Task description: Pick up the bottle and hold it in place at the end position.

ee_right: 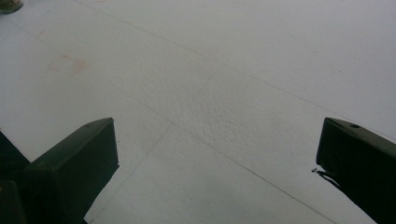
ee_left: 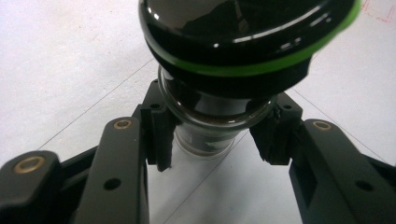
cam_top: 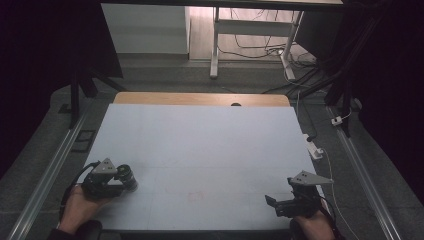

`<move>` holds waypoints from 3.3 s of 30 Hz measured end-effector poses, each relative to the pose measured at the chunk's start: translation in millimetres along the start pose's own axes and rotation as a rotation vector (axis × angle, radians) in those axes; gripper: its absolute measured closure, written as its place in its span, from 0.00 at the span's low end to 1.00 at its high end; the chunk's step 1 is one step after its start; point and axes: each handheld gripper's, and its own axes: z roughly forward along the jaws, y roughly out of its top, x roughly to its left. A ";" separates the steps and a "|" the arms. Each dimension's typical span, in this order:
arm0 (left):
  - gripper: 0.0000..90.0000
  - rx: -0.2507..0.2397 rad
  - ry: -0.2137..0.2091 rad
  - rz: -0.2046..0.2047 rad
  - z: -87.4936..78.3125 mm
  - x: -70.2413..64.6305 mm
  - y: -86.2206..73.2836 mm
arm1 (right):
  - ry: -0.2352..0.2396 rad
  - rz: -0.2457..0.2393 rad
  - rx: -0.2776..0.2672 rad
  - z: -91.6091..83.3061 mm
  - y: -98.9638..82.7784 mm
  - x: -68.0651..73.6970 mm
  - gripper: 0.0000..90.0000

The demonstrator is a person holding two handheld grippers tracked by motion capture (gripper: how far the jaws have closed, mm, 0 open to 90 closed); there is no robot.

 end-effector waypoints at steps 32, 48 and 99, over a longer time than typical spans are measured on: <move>0.60 -0.072 -0.050 0.006 -11.7 -4.7 44.8 | 0.009 0.013 -0.005 0.4 0.4 -1.9 0.00; 0.60 -0.046 -0.094 0.097 15.2 -13.0 108.2 | 0.011 0.021 -0.004 0.7 0.5 -3.0 0.00; 0.60 -0.017 -0.175 0.223 134.4 -36.6 202.0 | 0.012 0.011 -0.003 0.2 -0.2 -2.5 0.00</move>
